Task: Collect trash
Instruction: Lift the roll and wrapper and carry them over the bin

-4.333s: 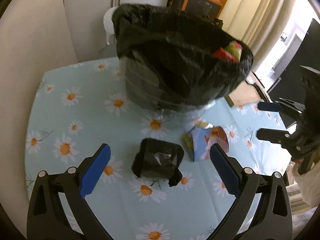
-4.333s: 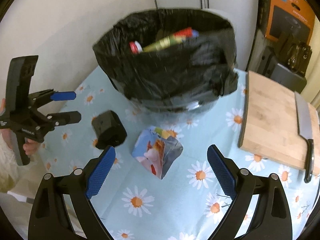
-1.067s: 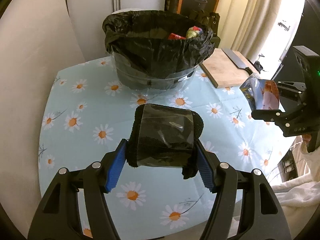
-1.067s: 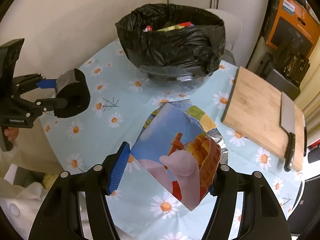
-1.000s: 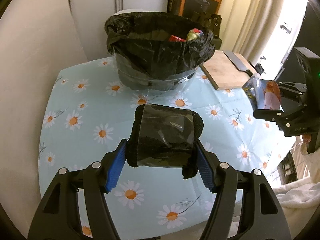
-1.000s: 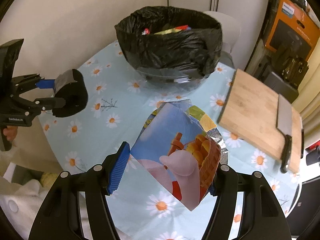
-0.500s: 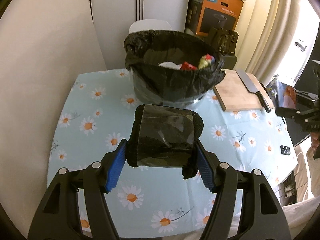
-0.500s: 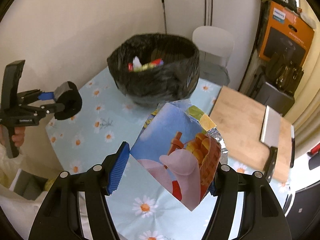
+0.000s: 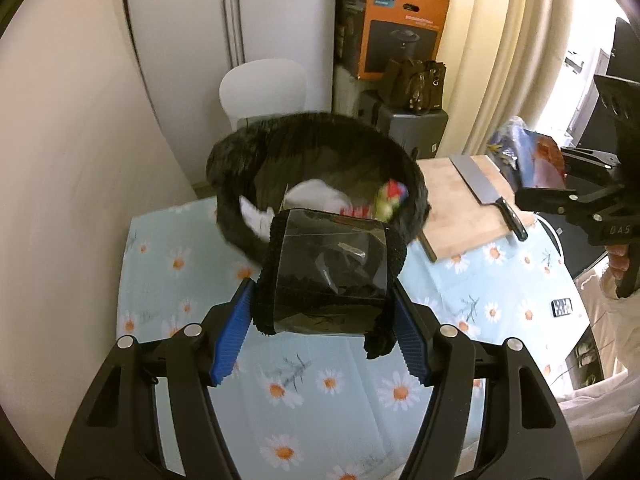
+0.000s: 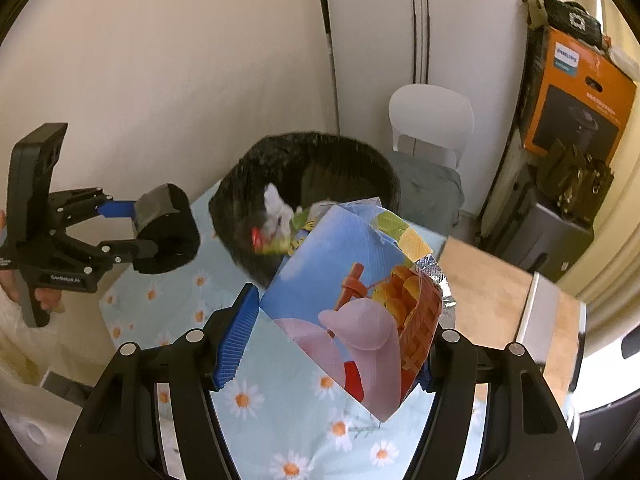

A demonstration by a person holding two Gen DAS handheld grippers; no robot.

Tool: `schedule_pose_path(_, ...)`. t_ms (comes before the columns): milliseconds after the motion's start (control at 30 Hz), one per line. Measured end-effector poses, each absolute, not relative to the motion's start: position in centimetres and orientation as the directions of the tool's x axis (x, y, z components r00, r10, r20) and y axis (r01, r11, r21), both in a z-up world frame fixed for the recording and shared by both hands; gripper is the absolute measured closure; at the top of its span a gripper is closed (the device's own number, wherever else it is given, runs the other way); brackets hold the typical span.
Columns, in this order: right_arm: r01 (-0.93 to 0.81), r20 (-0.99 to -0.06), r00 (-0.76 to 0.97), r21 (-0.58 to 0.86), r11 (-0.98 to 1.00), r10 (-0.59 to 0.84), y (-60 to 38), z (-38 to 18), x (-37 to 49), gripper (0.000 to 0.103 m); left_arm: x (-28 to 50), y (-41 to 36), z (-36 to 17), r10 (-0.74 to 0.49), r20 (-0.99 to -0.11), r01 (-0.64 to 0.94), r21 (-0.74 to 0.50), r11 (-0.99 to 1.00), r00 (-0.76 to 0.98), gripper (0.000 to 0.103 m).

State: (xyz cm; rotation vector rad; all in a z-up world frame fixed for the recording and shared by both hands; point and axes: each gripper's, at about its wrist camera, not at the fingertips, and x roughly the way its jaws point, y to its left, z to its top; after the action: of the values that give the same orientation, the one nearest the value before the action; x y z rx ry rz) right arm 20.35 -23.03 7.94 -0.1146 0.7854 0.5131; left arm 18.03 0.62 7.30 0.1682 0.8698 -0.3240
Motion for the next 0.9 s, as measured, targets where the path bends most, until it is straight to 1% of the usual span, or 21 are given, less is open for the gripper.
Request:
schedule_pose_path(167,-0.495,-0.697,0.595,0.075,0.866,0.401,-21.6,9.2,23.5,0.041,21.3,0.2,8.0,-0.244,-0.756,0.395,0.021,0.918,0.607,0.037)
schedule_pose_path(300,-0.512,-0.702,0.576,0.09,0.854,0.419,-20.2,9.3,26.5,0.041,24.5,0.3,7.2,-0.253,-0.768,0.413,0.018,0.91,0.589,0.037)
schedule_pose_path(400,-0.526,-0.72,0.541,0.113,0.843,0.434,-19.2,8.4,28.8,0.041,26.8,0.5,6.3,-0.263,-0.778,0.426,0.006,0.905,0.57,0.037)
schedule_pose_path(533,-0.542,-0.756,0.504,0.1,0.835,0.418,-17.5,6.5,31.3,0.041,29.4,0.5,4.6,-0.272,-0.802,0.455,-0.001,0.89,0.532,0.037)
schedule_pose_path(667,-0.551,-0.783,0.458,0.122,0.826,0.421,-16.3,4.6,33.4,0.041,31.7,0.0,2.9,-0.255,-0.829,0.48,0.017,0.877,0.497,0.037)
schedule_pose_path(900,-0.578,-0.815,0.407,0.119,0.807,0.412,-15.2,2.1,36.0,0.04,34.6,-1.4,0.9,-0.249,-0.868,0.579,0.052,0.814,0.429,0.037)
